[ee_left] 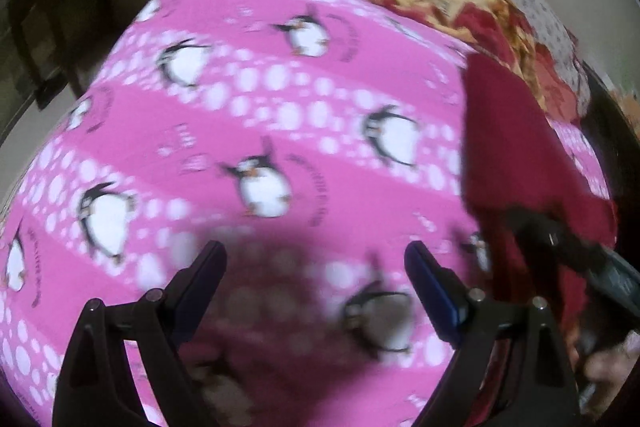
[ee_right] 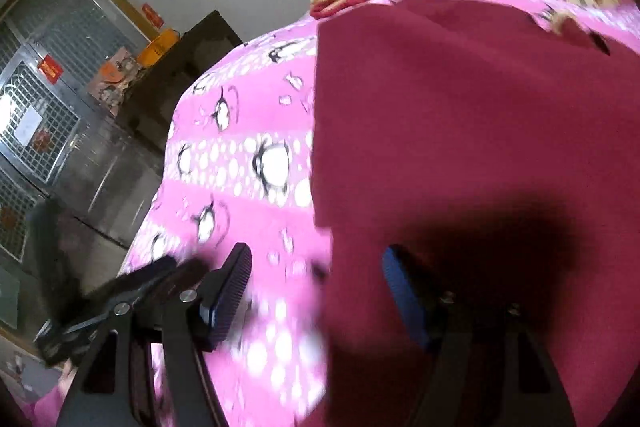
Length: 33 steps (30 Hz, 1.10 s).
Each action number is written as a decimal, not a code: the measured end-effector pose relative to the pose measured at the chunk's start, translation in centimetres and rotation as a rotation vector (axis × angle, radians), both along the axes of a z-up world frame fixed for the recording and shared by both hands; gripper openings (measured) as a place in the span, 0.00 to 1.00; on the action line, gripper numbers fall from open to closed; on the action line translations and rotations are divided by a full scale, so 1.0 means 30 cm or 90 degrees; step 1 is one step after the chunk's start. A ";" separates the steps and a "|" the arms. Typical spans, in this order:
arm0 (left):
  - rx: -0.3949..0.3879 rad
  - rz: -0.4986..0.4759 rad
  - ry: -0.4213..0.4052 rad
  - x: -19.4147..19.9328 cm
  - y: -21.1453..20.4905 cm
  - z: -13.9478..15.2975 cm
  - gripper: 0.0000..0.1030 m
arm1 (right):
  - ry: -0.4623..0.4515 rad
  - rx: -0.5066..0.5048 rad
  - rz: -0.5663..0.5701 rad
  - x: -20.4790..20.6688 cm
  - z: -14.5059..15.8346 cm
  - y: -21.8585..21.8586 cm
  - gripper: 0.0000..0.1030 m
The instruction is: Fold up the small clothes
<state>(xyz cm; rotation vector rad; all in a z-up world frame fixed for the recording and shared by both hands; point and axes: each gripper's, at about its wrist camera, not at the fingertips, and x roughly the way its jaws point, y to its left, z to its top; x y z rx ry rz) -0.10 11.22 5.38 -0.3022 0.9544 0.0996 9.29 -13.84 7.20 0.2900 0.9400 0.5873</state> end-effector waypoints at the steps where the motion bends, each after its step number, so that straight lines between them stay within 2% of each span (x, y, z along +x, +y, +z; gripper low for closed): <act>1: -0.002 0.009 -0.002 -0.009 0.023 0.001 0.87 | -0.008 -0.009 -0.017 0.015 -0.002 0.005 0.72; 3: -0.006 0.017 -0.005 -0.021 0.058 0.000 0.87 | 0.001 0.009 -0.049 0.046 -0.009 0.000 0.70; 4: -0.007 0.020 -0.005 -0.024 0.072 0.000 0.87 | 0.002 0.023 -0.057 0.058 -0.009 -0.003 0.65; 5: -0.009 0.022 -0.006 -0.025 0.081 0.000 0.87 | 0.009 0.033 -0.061 0.071 -0.008 -0.005 0.53; 7: -0.019 0.026 -0.008 -0.031 0.106 -0.003 0.87 | 0.046 0.071 -0.057 0.094 -0.008 -0.027 0.37; 10: -0.034 0.034 -0.015 -0.035 0.135 -0.001 0.87 | 0.108 0.199 -0.051 0.130 -0.005 -0.082 0.17; 12: -0.039 0.042 -0.026 -0.040 0.154 0.010 0.87 | 0.131 0.293 -0.038 0.152 0.002 -0.083 0.13; 16: -0.046 0.055 -0.041 -0.036 0.166 0.031 0.87 | 0.162 0.405 -0.022 0.178 -0.011 -0.067 0.13; 17: -0.045 0.054 -0.040 -0.032 0.161 0.032 0.87 | 0.161 0.399 -0.023 0.182 -0.018 -0.060 0.13; 20: -0.035 0.040 -0.032 -0.021 0.128 0.031 0.87 | 0.169 0.266 -0.034 0.185 -0.062 -0.018 0.15; 21: -0.031 0.033 -0.030 -0.017 0.111 0.031 0.87 | 0.174 0.240 -0.038 0.176 -0.073 -0.020 0.15; 22: -0.030 0.026 -0.030 -0.015 0.091 0.034 0.87 | 0.175 0.228 -0.037 0.165 -0.072 -0.027 0.15; 24: -0.031 0.011 -0.035 -0.012 0.056 0.042 0.87 | 0.167 0.210 -0.033 0.122 -0.043 -0.058 0.23; 26: -0.028 -0.006 -0.046 -0.010 0.016 0.057 0.87 | 0.129 0.178 -0.035 0.039 0.015 -0.125 0.41; 27: -0.026 -0.015 -0.052 -0.007 -0.009 0.066 0.87 | 0.110 0.163 -0.035 0.018 0.032 -0.152 0.44; 30: -0.028 -0.045 -0.064 0.011 -0.088 0.087 0.87 | 0.028 0.074 -0.071 -0.094 0.130 -0.316 0.46; 33: -0.033 -0.075 -0.071 0.033 -0.180 0.100 0.87 | -0.036 0.009 -0.188 -0.147 0.192 -0.536 0.46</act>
